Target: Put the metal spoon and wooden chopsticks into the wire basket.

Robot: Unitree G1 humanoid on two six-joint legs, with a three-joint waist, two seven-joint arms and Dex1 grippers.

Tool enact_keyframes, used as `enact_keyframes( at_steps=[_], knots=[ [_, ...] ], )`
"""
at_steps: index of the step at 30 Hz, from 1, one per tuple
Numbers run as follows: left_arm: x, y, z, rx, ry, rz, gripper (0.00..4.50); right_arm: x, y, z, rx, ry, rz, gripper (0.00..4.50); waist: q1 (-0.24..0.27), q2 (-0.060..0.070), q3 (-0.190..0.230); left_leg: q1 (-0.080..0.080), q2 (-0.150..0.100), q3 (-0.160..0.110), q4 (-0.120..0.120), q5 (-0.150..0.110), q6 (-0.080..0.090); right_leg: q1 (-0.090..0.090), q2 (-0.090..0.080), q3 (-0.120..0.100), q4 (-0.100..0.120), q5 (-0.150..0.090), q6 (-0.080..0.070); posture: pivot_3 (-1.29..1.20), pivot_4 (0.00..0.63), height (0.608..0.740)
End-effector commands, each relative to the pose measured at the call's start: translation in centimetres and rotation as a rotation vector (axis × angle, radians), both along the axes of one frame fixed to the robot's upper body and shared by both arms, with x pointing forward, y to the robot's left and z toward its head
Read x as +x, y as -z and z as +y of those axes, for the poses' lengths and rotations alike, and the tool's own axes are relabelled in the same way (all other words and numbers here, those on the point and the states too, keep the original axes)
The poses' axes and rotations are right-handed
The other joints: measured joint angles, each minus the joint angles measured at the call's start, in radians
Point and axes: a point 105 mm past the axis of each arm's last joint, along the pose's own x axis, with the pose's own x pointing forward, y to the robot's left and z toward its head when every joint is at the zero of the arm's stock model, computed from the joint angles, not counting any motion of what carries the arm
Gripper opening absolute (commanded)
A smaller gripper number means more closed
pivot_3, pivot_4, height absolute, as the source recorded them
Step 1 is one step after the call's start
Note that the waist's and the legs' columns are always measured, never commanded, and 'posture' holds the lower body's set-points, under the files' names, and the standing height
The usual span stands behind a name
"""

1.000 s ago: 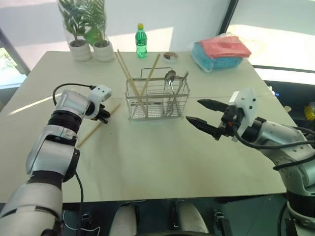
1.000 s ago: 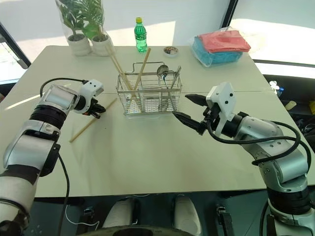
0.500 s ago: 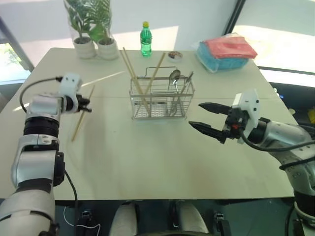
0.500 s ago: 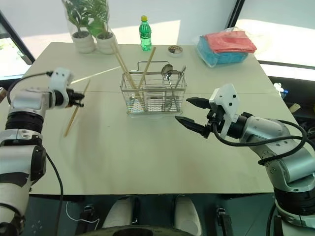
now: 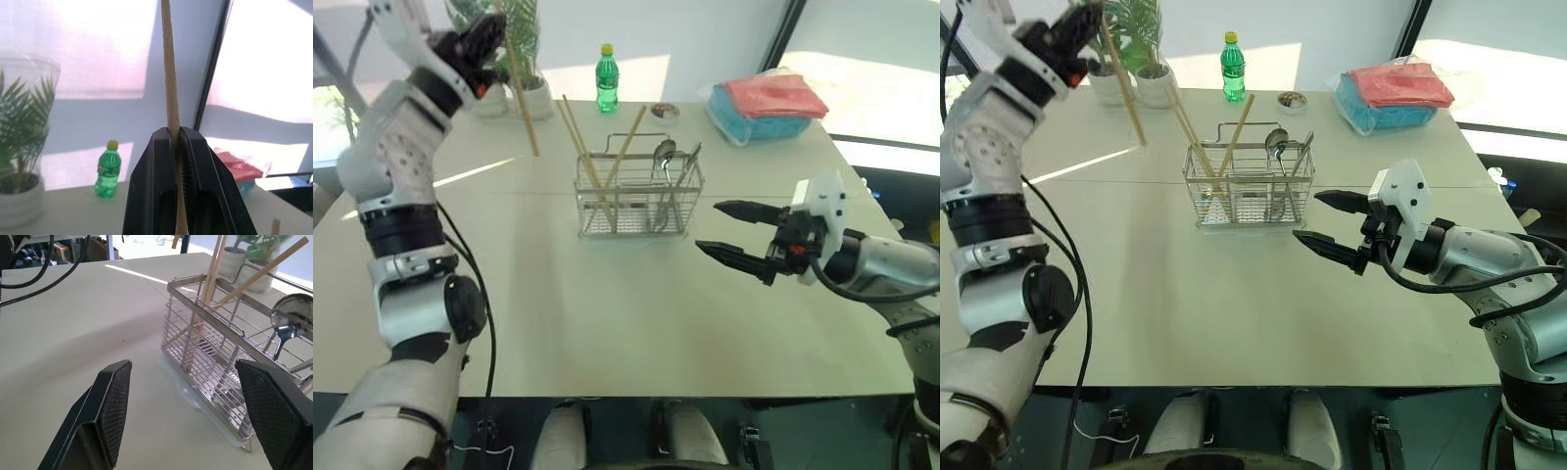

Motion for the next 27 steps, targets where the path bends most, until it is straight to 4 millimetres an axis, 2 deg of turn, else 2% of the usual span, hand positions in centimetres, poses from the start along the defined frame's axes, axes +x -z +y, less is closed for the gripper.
enact_keyframes(
  at_steps=[1,4,8,15,18,21,25,27],
  knots=[
    [-0.4,-1.9,-4.1,0.01,0.101,-0.097,0.02,-0.3,-1.5,0.0,-0.001,0.018,-0.077,3.52,0.004,0.0,0.0,0.0,0.0,0.0,0.0,0.0,0.0,0.0,0.0,0.0,0.0,0.0,0.0,0.0,0.15,0.723],
    [0.1,-1.2,-5.6,0.02,0.127,-0.084,0.02,-0.2,-1.5,-0.1,0.008,0.041,-0.084,3.52,0.001,0.0,0.0,0.0,0.0,0.0,0.001,0.0,0.0,0.002,0.0,0.0,-0.001,0.0,0.0,0.0,0.15,0.723],
    [0.7,1.2,-7.5,0.092,0.141,-0.072,0.02,-0.5,-1.5,-0.1,0.019,0.06,-0.088,3.52,-0.002,0.001,0.001,0.0,0.0,0.0,0.001,0.0,0.0,0.001,0.0,0.0,-0.001,0.0,0.0,0.0,0.15,0.723],
    [1.2,5.3,-9.1,0.162,0.131,-0.043,0.02,-0.4,-1.6,-0.5,0.038,0.112,-0.09,3.52,0.0,0.001,0.001,0.0,0.0,-0.001,0.0,0.0,0.0,0.001,0.001,0.0,-0.001,0.0,0.0,0.0,0.15,0.723],
    [1.2,6.6,-9.6,0.157,0.146,-0.012,1.0,-0.2,-1.6,-0.8,0.044,0.135,-0.09,3.52,0.001,0.001,0.001,0.0,0.0,-0.001,0.0,0.0,0.0,0.001,0.001,0.0,-0.001,0.0,0.0,0.0,0.15,0.723],
    [1.0,7.1,-9.7,0.104,0.164,0.013,2.45,0.1,-1.8,-1.1,0.049,0.15,-0.09,3.52,0.001,0.001,0.001,0.0,0.0,-0.001,0.0,0.0,0.0,0.001,0.001,0.0,-0.002,0.0,-0.001,0.0,0.15,0.723],
    [0.7,6.5,-9.2,0.045,0.146,0.013,4.43,0.5,-1.9,-1.2,0.05,0.159,-0.094,3.52,0.001,0.001,0.001,0.0,0.0,-0.001,0.0,0.0,0.0,0.001,0.001,0.0,-0.002,0.0,0.0,0.0,0.15,0.723],
    [0.5,5.7,-8.4,0.016,0.126,0.012,4.43,0.9,-1.9,-1.3,0.046,0.159,-0.097,3.52,-0.001,0.001,0.001,0.0,0.0,-0.001,0.0,0.0,0.0,0.001,0.001,0.0,-0.002,0.0,0.0,0.0,0.15,0.723]
  ],
)
